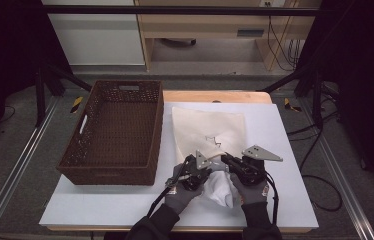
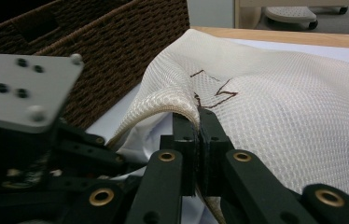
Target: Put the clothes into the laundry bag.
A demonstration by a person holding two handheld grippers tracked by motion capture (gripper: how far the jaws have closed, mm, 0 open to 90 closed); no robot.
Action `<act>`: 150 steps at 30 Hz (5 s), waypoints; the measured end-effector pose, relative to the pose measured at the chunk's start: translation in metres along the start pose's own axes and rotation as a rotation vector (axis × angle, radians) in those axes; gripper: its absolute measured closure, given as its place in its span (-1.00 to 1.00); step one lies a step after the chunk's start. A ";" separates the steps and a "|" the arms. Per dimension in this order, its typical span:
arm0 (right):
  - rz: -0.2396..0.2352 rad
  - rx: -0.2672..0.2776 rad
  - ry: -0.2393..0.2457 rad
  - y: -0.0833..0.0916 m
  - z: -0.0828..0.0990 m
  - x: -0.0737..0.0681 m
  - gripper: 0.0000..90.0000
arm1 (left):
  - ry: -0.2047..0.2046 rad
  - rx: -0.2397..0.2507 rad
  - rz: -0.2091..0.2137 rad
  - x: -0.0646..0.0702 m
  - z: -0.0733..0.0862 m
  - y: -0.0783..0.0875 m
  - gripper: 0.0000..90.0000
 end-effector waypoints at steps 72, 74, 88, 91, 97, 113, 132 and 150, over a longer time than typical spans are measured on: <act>0.006 0.006 -0.008 0.003 -0.002 0.004 0.95 | 0.012 0.142 0.071 0.019 0.002 0.078 -0.13; 0.005 0.006 -0.012 0.003 -0.002 0.004 0.95 | 0.006 0.137 0.087 0.028 0.004 0.081 -0.14; 0.002 0.003 -0.013 0.003 -0.001 0.004 0.96 | 0.027 0.001 0.100 0.040 0.012 0.012 0.66; 0.002 0.003 -0.011 0.004 -0.002 0.005 0.96 | 0.025 -0.006 0.092 0.034 0.007 0.009 0.86; 0.001 0.020 -0.017 0.007 -0.004 0.005 0.96 | 0.029 -0.016 0.049 0.020 -0.003 -0.001 0.87; -0.001 0.014 -0.016 0.006 -0.003 0.006 0.96 | 0.005 0.088 0.069 0.015 0.004 0.048 0.25; 0.007 -0.011 0.005 0.005 0.000 0.003 0.95 | 0.046 -0.018 0.024 -0.015 0.080 0.084 0.19; 0.028 -0.027 0.036 0.004 0.003 -0.004 0.55 | 0.093 -0.024 0.131 -0.008 0.100 0.081 0.87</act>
Point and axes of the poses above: each handheld gripper's, and its own axes: y roughly backward along the jaws, z roughly out of its underside, x roughly to its right, the point moved 6 cm from there along -y, roughly forward along the jaws, and after that the axes turned 12 degrees about -y, right-handed, at the moved point
